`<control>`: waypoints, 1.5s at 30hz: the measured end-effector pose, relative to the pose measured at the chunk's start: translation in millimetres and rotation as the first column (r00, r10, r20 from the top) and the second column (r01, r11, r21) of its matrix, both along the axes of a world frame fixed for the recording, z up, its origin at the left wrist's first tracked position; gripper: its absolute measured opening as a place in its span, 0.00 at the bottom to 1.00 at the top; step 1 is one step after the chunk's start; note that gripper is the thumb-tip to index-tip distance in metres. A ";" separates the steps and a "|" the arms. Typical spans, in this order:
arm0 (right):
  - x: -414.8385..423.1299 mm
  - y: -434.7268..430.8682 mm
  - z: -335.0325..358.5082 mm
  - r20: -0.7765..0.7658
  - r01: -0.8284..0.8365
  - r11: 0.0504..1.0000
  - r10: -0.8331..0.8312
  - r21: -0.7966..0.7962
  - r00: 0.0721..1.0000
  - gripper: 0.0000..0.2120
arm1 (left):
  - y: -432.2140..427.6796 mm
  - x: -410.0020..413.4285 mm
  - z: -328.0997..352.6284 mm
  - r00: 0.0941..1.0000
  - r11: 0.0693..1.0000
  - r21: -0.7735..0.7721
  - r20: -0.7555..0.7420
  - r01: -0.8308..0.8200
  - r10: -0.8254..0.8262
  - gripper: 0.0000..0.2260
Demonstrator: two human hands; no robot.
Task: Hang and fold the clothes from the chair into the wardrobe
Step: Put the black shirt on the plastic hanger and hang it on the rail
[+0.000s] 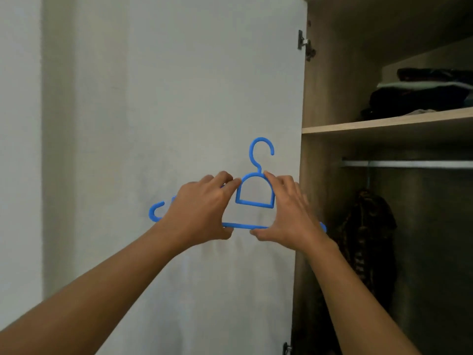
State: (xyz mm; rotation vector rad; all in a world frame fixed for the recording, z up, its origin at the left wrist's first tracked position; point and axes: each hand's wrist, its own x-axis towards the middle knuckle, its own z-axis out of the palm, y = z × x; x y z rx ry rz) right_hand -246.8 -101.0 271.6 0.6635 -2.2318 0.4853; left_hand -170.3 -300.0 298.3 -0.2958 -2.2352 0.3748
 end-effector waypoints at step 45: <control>498.8 -665.3 -190.9 0.190 -0.756 0.552 0.749 0.353 0.635 0.53 | -537.6 653.4 -197.6 0.585 0.446 0.404 0.347 -0.799 0.733 0.30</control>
